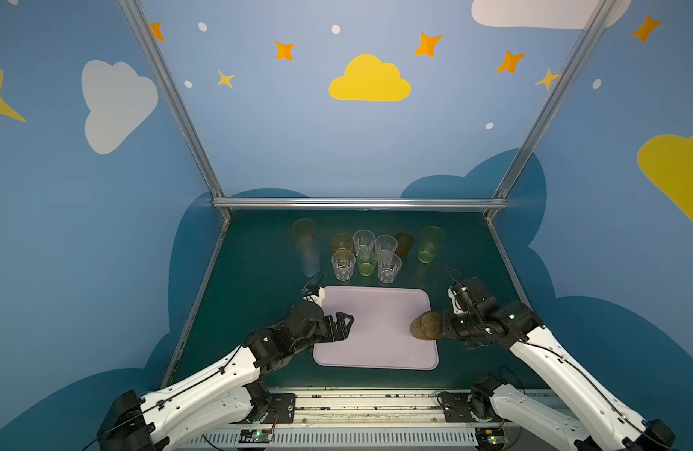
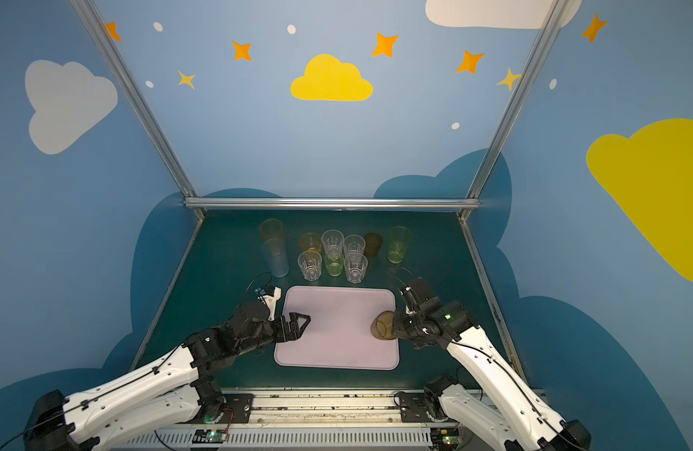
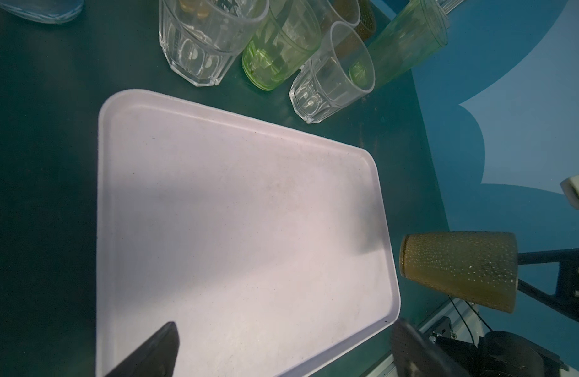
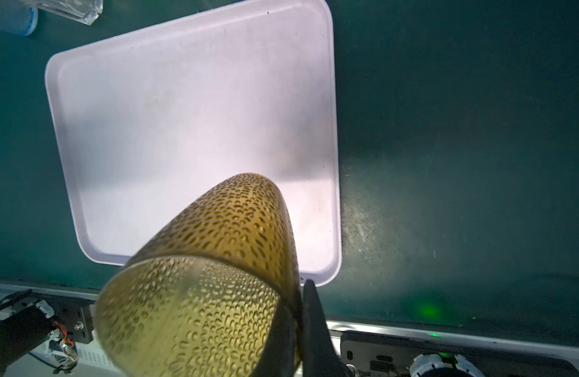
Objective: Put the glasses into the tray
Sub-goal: 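Carry the gold dimpled glass with the right gripper over the lilac tray, then lower the gold dimpled glass onto the tray corner nearest the right gripper and release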
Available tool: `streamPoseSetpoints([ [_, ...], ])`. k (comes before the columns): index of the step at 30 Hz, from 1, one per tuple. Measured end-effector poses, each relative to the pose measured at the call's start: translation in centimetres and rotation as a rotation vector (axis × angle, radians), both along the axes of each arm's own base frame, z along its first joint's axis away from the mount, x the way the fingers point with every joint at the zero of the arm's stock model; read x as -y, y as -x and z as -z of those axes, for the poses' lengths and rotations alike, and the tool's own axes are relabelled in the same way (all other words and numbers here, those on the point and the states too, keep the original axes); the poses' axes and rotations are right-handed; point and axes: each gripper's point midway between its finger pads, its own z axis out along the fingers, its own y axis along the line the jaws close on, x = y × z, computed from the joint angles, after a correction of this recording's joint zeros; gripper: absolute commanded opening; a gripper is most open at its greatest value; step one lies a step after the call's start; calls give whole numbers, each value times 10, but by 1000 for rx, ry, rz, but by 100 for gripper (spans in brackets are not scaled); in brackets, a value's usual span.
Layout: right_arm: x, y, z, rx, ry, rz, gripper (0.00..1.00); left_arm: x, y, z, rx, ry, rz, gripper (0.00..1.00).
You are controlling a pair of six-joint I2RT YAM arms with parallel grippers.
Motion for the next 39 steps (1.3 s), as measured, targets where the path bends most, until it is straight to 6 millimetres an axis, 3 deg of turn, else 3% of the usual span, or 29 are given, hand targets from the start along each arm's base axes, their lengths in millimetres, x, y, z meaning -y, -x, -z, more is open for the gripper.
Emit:
streamPoseSetpoints([
  [39, 0, 32, 48, -135, 225, -26, 0, -5, -4, 16, -24, -61, -35, 100],
])
